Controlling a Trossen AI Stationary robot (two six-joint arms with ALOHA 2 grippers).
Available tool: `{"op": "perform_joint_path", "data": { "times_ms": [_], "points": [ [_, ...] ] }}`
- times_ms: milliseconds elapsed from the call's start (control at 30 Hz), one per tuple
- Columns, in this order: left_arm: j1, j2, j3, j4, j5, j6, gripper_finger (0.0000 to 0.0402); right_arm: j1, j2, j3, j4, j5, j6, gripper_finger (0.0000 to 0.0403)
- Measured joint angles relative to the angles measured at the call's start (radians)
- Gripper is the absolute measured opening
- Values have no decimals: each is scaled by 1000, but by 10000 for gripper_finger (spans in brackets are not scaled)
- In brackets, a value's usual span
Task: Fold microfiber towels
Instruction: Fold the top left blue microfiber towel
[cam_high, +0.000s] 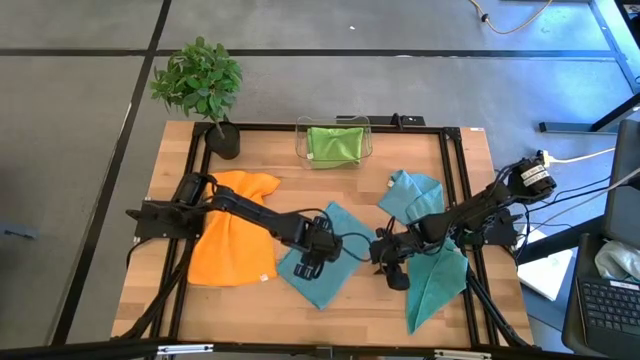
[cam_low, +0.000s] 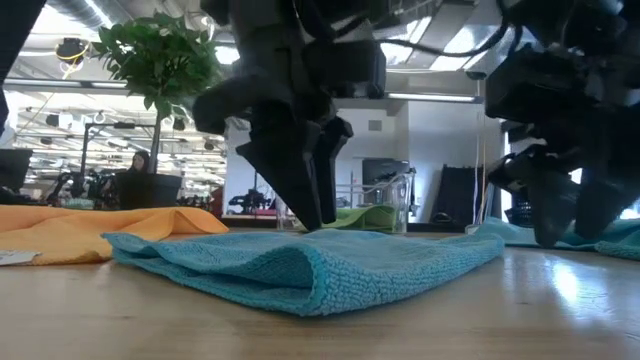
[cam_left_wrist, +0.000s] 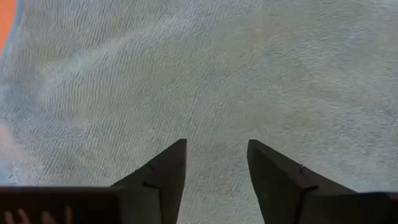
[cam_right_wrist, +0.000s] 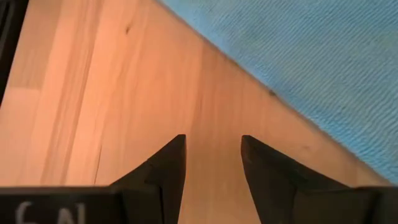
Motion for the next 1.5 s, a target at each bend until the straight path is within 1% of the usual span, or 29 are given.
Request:
{"op": "perform_joint_path", "data": {
  "times_ms": [133, 200, 300, 400, 467, 533, 667, 900, 1000, 1200, 1267, 1400, 1500],
  "points": [
    [27, 38, -4, -35, 56, -1, 163, 15, 0, 0, -7, 0, -1, 157],
    [32, 47, -2, -25, 82, -1, 164, 19, 0, 0, -12, 0, -2, 157],
    [33, 58, 1, -21, 83, -21, 164, 19, 0, 0, -20, 0, -5, 157],
    [39, 59, 1, -15, 45, -157, 163, 19, 0, 0, -26, 1, -7, 157],
    [50, 60, 1, -18, 37, -266, 162, 19, 0, 0, -27, 1, -6, 157],
    [59, 61, 1, -25, 26, -338, 161, 19, 0, 0, -27, 1, -6, 157],
    [58, 61, 0, -31, 10, -428, 164, 19, 0, 0, -27, 1, -1, 157],
    [50, 63, -1, -34, 14, -590, 162, 19, 0, 0, -28, 1, -1, 157],
    [43, 63, -1, -37, 45, -653, 161, 19, 0, 0, -28, 1, -2, 157],
    [7, 63, -1, -37, 82, -682, 161, 19, 0, 0, -33, -6, -2, 157],
    [3, 62, -2, -38, 98, -658, 161, 19, 0, 0, -33, -7, -3, 157],
    [-4, 42, -5, -48, 95, -627, 161, 21, 0, 0, -24, -7, -10, 157],
    [-5, 20, -10, -59, 81, -618, 161, 48, 0, 6, -7, -5, -54, 157]
  ]
}}
